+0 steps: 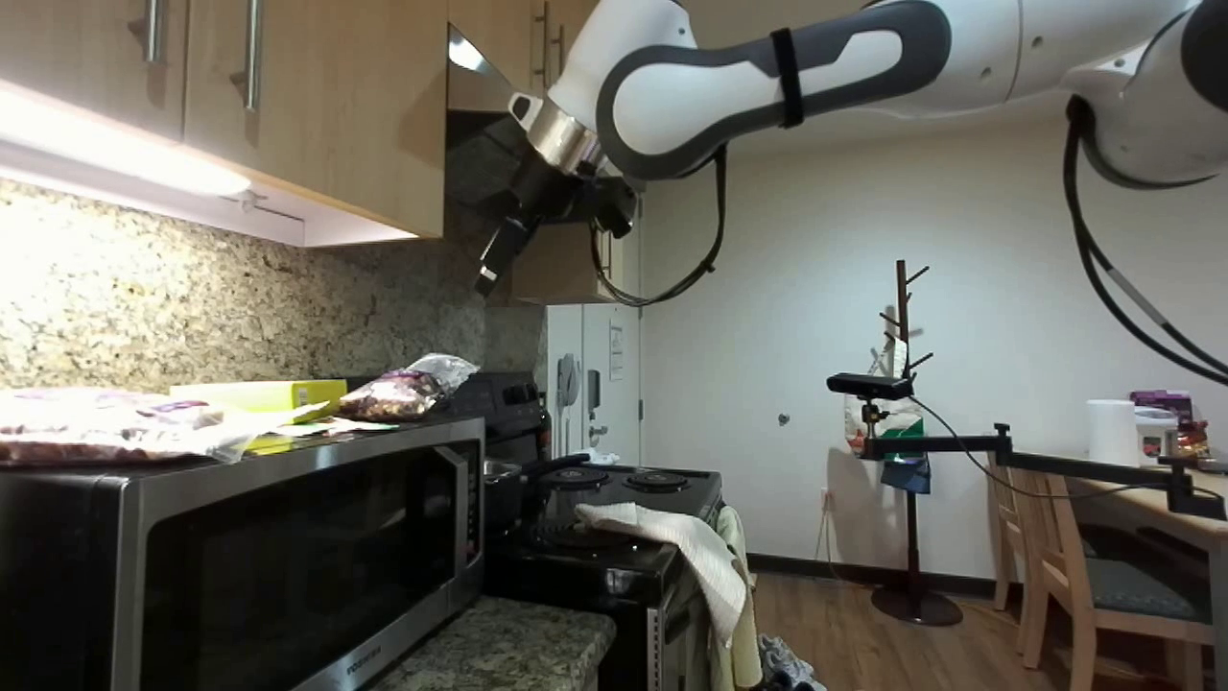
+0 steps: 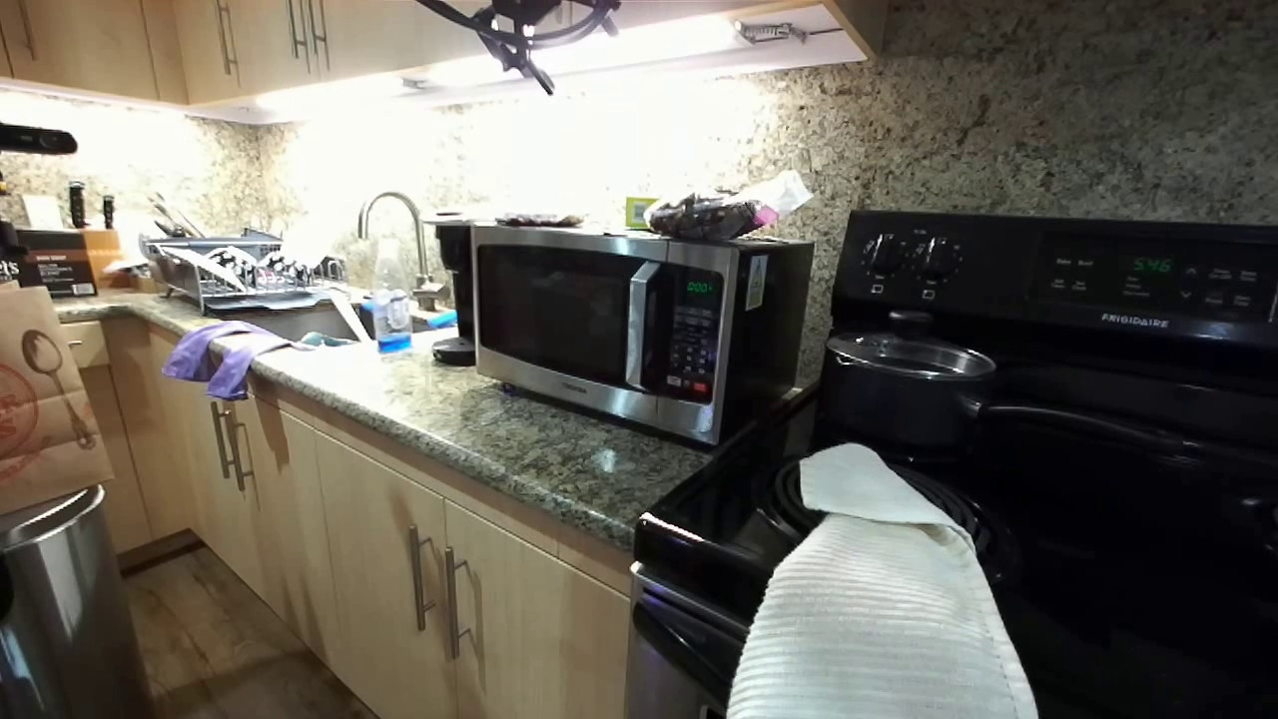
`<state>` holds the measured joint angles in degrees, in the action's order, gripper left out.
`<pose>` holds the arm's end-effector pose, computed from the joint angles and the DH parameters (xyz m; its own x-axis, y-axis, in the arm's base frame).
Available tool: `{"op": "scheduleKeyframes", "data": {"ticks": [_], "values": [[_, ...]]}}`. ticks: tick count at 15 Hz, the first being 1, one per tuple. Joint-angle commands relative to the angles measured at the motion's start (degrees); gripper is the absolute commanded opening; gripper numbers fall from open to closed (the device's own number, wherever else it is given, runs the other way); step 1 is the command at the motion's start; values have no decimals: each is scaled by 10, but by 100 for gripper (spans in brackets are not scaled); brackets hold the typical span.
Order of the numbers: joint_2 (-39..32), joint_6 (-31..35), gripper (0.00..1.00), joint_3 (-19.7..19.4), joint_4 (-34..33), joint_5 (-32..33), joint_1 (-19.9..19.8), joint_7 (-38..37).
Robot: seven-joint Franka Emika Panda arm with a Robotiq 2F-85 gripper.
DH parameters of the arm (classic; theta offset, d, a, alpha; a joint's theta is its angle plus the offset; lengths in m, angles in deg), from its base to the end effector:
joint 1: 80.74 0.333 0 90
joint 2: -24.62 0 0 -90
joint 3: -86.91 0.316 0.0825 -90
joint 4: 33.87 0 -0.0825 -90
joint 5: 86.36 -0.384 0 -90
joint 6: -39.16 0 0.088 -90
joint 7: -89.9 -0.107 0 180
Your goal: Move the packet from the left side of the counter to the top of the microwave
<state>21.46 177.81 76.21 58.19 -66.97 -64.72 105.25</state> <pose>0.6240 0.0602 0.6748 0.6390 0.5573 0.5301 0.2969 -0.8145 0.4984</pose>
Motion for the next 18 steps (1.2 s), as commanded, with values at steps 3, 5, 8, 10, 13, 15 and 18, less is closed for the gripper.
{"op": "scheduleKeyframes", "data": {"ticks": [3,5,8,10,13,15,18], "values": [[-8,-24,100,58,-9,-18,-53,9],[1,-84,100,76,2,7,-66,-33],[28,-193,100,98,21,-34,-79,-47],[43,-255,100,109,28,-78,-85,-55],[64,-308,100,120,61,-119,-87,-99],[77,-333,100,125,94,-143,-89,-118],[87,-322,100,128,151,-173,-92,-148]]}}
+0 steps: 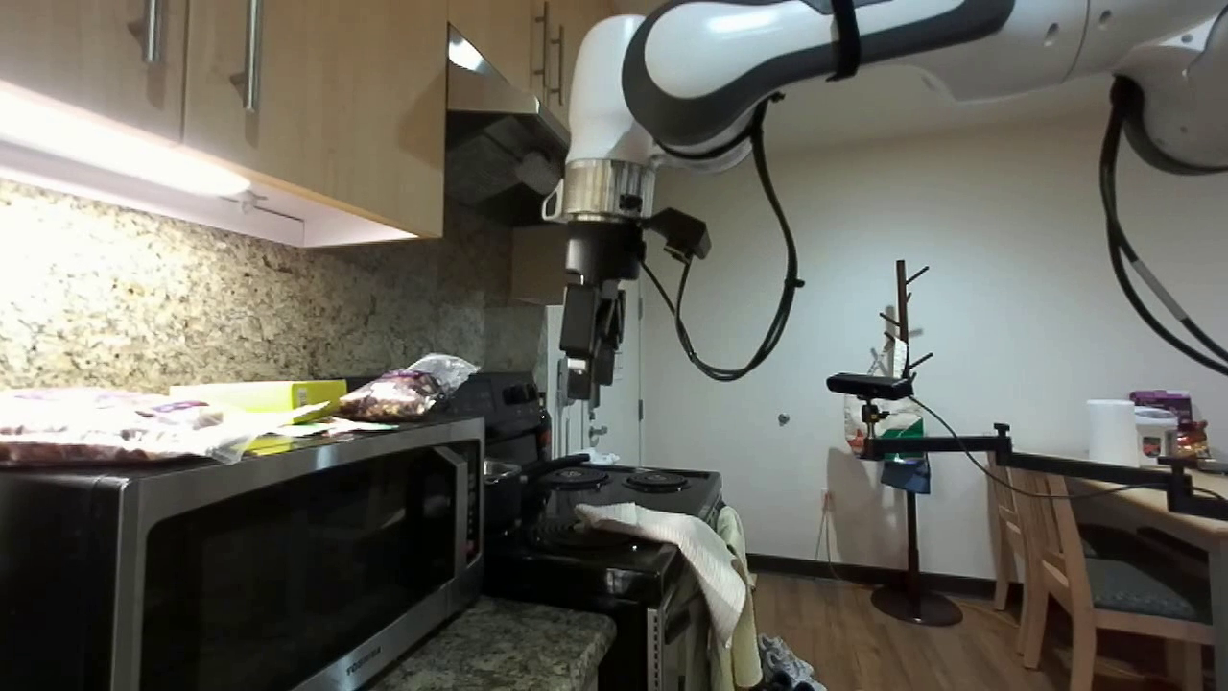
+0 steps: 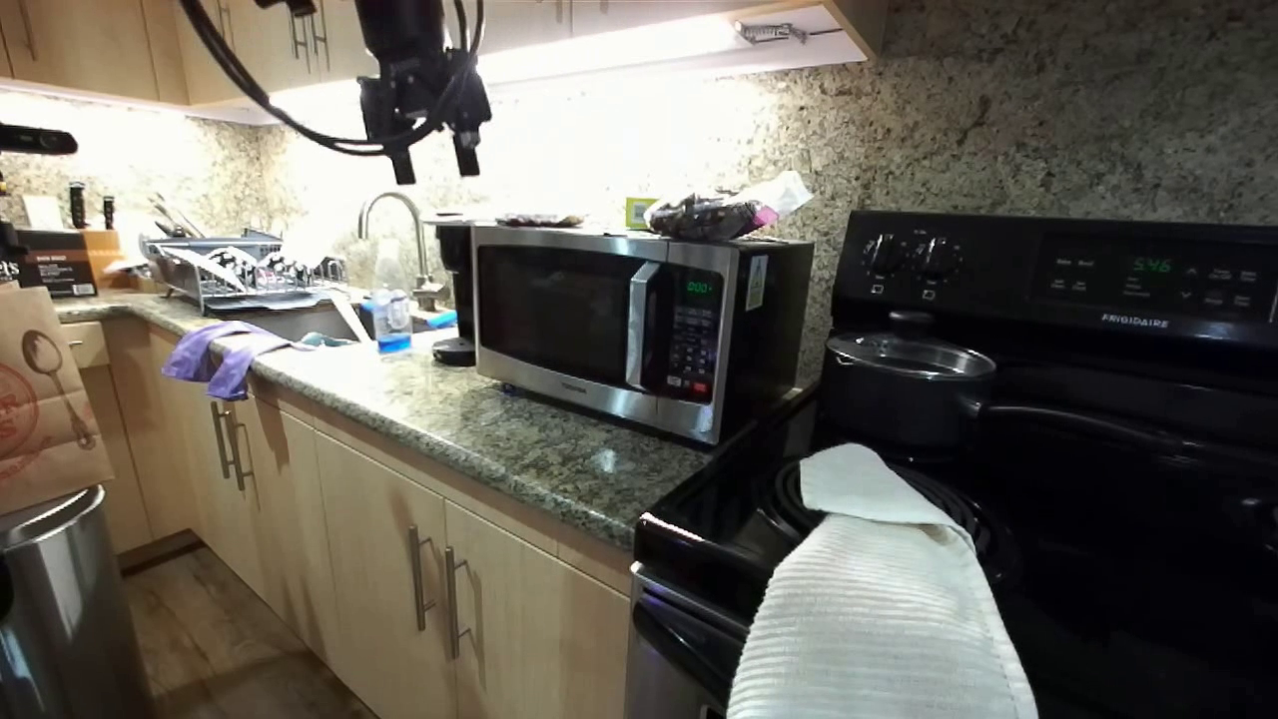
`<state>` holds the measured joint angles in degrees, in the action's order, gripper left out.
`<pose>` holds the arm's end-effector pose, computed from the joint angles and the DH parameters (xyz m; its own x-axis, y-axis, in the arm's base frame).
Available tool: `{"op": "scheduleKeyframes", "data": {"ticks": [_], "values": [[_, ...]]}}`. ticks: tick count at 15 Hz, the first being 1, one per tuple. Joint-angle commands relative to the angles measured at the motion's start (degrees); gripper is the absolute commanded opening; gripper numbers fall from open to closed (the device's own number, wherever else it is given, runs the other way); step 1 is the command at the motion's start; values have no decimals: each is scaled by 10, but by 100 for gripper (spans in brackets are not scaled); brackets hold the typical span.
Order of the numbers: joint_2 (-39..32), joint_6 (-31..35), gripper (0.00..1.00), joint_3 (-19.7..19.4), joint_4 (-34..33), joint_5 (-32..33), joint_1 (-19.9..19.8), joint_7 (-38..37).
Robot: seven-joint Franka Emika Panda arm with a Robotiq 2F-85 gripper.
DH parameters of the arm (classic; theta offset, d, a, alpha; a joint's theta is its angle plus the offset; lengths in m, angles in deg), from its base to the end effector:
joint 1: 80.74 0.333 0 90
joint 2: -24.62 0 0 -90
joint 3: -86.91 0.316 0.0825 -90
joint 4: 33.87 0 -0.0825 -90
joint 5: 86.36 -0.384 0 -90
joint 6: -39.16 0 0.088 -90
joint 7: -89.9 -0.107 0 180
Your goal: Move the packet from the left side of the counter to the top of the microwave
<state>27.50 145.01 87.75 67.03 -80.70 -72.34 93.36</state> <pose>0.5540 0.0824 0.5872 0.9611 0.2445 0.1287 0.2318 -0.9669 0.1064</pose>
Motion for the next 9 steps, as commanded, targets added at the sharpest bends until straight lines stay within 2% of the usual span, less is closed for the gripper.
{"op": "scheduleKeyframes", "data": {"ticks": [1,4,5,6,9], "values": [[30,13,100,11,81,-61,-16,-25],[35,21,100,10,121,-96,-19,-39],[38,38,100,11,138,-88,-21,-48],[11,10,100,14,94,-77,-19,-29],[17,27,100,13,119,-77,-22,-37]]}}
